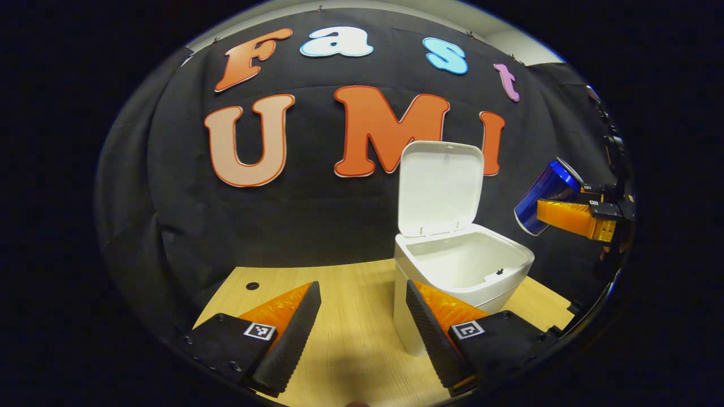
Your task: Press the lid of the desktop garbage bin to open it, pick up the crumpled paper on the desktop and throw it into the bin, then pick up the pop can on the desktop and drop it into the bin, and finally close the garbage bin lid.
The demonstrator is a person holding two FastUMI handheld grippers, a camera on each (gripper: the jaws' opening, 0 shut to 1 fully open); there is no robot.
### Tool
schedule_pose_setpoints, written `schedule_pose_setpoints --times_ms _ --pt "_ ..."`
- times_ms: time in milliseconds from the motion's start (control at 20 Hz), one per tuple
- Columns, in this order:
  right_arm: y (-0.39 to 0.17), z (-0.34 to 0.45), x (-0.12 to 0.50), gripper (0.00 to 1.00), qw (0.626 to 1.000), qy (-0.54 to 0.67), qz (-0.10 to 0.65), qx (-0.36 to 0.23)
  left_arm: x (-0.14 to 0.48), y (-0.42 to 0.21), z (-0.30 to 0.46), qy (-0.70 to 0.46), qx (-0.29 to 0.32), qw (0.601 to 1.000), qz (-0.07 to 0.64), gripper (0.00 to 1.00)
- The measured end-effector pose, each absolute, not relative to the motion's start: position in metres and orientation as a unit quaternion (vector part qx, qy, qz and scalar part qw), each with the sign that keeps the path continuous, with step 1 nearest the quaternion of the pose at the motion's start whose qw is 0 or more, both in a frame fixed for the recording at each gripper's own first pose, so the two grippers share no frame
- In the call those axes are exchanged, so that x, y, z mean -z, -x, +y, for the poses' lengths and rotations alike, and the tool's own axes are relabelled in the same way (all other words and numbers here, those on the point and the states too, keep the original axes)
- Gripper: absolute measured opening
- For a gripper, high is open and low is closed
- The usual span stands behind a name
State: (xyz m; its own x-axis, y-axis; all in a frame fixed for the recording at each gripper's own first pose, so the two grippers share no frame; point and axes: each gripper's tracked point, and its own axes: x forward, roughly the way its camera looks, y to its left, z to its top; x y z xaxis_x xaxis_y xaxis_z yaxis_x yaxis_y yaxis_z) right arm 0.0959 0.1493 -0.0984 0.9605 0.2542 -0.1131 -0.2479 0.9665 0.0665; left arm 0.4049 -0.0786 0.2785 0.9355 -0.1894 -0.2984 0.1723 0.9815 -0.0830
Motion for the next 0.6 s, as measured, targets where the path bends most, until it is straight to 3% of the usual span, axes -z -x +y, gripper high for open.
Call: schedule_pose_setpoints --times_ms 600 --pt "-0.116 0.172 0.151 0.77 0.972 -0.005 0.115 -0.203 -0.26 -0.347 -0.026 0.045 -0.055 0.982 0.177 0.97"
